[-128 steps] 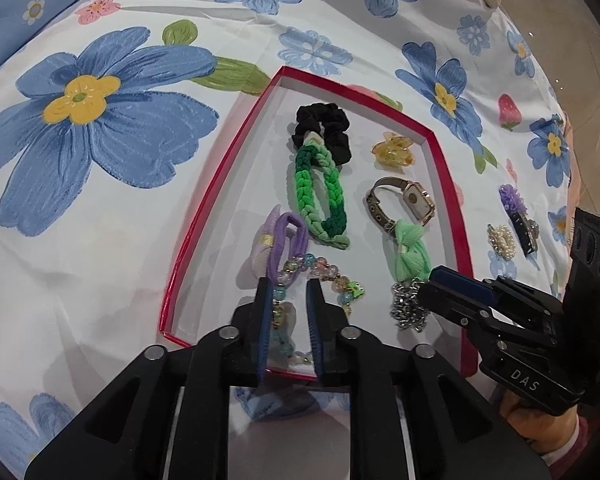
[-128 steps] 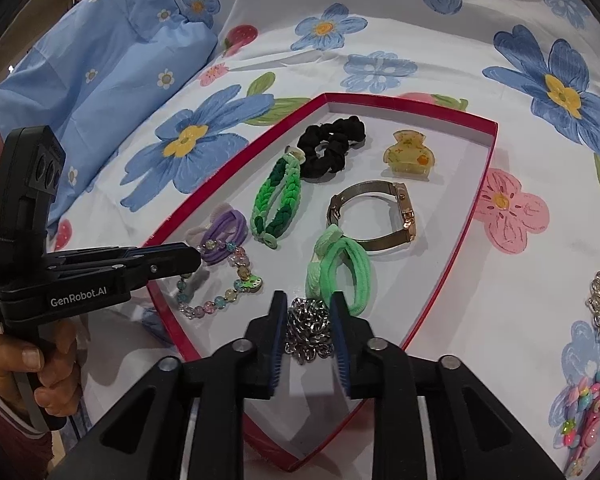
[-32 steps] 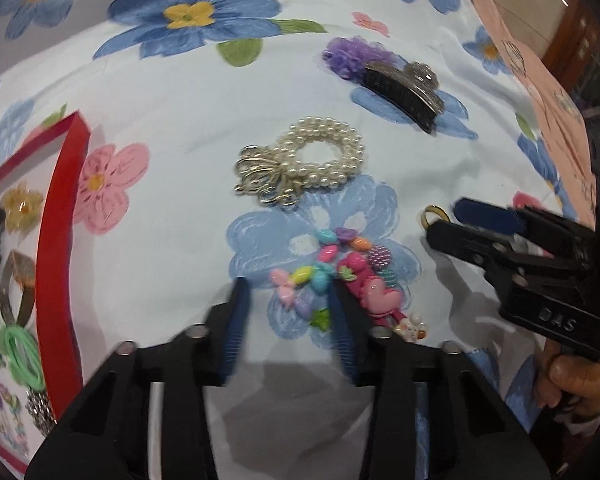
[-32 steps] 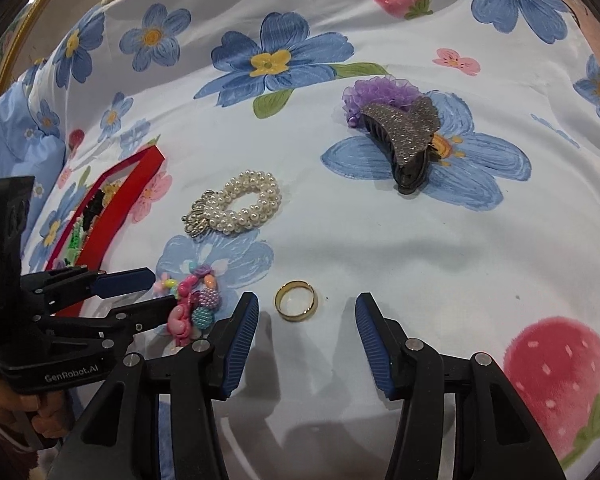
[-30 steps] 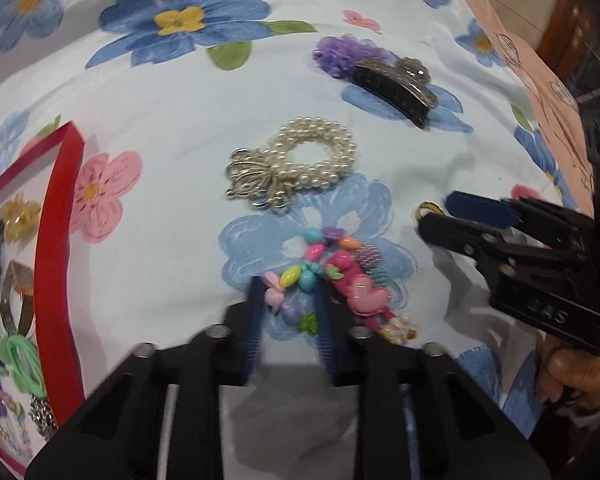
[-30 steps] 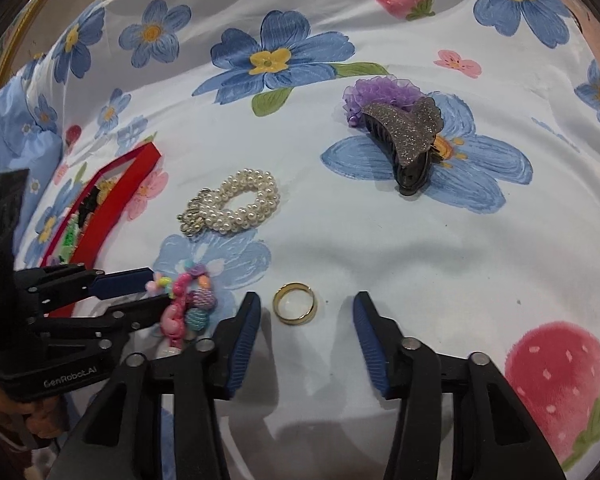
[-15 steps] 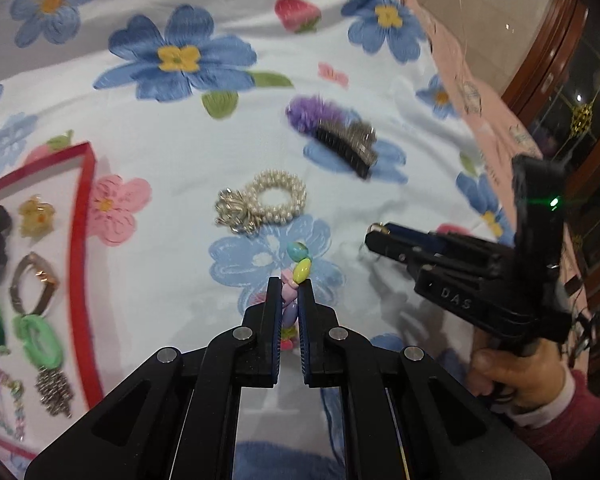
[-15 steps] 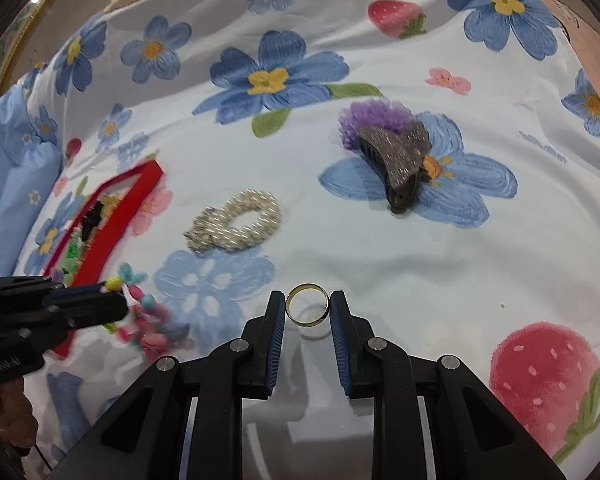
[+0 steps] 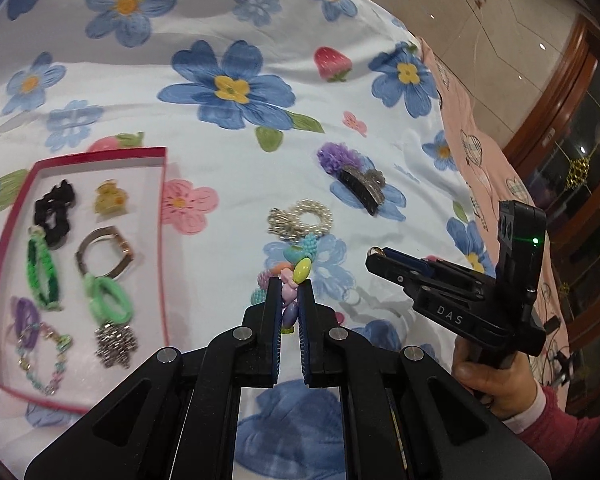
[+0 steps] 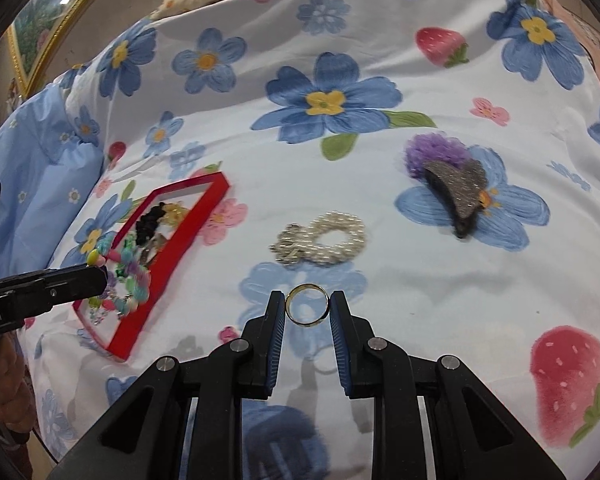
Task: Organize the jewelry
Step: 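Carry the pink charm bracelet and gold ring over the red box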
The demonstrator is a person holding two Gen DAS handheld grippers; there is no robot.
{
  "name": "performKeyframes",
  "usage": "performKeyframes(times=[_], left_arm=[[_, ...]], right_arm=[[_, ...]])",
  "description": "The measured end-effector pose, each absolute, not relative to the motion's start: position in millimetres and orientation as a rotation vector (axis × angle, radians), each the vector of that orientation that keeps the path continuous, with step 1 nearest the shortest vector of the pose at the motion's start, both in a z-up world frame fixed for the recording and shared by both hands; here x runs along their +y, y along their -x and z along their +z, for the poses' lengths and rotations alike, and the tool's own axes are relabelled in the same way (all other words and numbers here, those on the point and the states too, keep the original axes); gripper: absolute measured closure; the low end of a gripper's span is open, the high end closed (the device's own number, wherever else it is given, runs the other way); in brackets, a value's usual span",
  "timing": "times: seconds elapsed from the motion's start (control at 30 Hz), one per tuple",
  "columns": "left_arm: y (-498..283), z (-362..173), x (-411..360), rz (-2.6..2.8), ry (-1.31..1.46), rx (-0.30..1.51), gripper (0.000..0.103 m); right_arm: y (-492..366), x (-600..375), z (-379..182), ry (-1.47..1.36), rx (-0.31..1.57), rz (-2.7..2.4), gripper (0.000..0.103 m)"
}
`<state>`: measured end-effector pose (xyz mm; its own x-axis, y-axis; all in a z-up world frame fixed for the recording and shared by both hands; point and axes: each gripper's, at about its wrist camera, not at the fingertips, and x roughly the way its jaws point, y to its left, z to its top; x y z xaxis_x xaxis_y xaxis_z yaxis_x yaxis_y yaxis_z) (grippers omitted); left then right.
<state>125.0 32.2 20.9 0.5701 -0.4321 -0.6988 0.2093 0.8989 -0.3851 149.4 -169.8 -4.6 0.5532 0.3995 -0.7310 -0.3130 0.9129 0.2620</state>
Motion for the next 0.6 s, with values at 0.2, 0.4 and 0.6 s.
performKeyframes(times=[0.2,0.4,0.6], left_arm=[[-114,20,59,-0.339,0.322,0.877,0.097],[-106,18,86,-0.293,0.365,0.864,0.097],[-95,12,119,-0.238,0.415,0.859,0.097]], right_arm=[[-145,-151,1,-0.088,0.884,0.460,0.080],[-142,-126,5,-0.076,0.886,0.505,0.080],[-139,-93,8,-0.053,0.886,0.572,0.080]])
